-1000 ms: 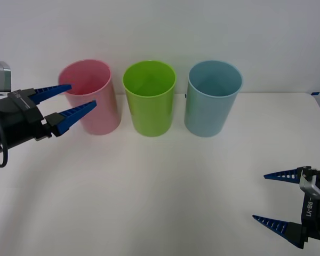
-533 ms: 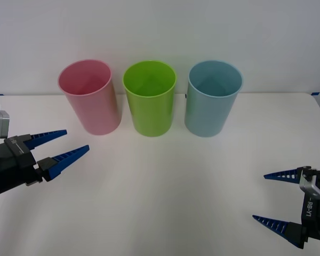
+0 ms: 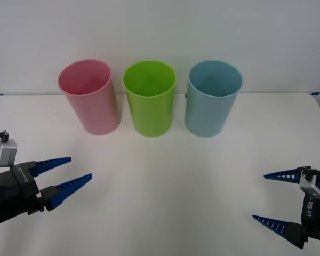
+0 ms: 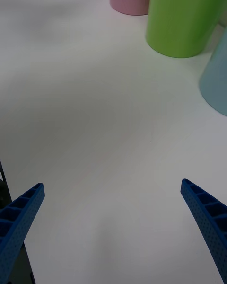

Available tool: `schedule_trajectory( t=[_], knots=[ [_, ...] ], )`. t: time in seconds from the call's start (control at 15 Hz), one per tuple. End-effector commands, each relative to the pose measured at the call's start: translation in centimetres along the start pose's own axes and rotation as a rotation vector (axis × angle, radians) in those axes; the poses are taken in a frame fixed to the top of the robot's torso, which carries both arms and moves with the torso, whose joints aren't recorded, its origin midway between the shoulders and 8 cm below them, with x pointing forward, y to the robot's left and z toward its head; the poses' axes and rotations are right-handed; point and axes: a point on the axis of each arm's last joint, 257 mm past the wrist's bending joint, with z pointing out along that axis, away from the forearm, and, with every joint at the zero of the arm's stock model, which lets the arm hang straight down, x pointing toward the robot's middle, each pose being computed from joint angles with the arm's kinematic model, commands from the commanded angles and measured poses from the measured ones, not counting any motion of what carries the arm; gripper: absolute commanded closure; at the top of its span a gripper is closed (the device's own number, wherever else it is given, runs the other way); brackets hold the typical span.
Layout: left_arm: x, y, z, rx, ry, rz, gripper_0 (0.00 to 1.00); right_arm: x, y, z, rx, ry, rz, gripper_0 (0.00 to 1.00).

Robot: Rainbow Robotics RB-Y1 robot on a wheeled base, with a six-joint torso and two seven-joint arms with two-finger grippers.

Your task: Put cans in the blue bin and PET bottles in the pink bin and trash in the green bin.

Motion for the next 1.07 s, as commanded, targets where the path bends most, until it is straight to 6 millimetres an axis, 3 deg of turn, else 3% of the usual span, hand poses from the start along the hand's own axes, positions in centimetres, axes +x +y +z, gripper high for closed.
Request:
schedule_trajectory(
  t=[0.07,0.47,1.07],
  knots=[
    [2.3,0.3,0.0,-0.033,0.025,0.029,0.00,0.0,0.0,0.0,0.000,0.000,0.000,0.00],
    [4.2,0.5,1.2,-0.035,0.041,0.010,0.00,0.0,0.0,0.0,0.000,0.000,0.000,0.00],
    [4.1,0.8,1.7,-0.045,0.025,0.003,0.00,0.0,0.0,0.0,0.000,0.000,0.000,0.00]
  ],
)
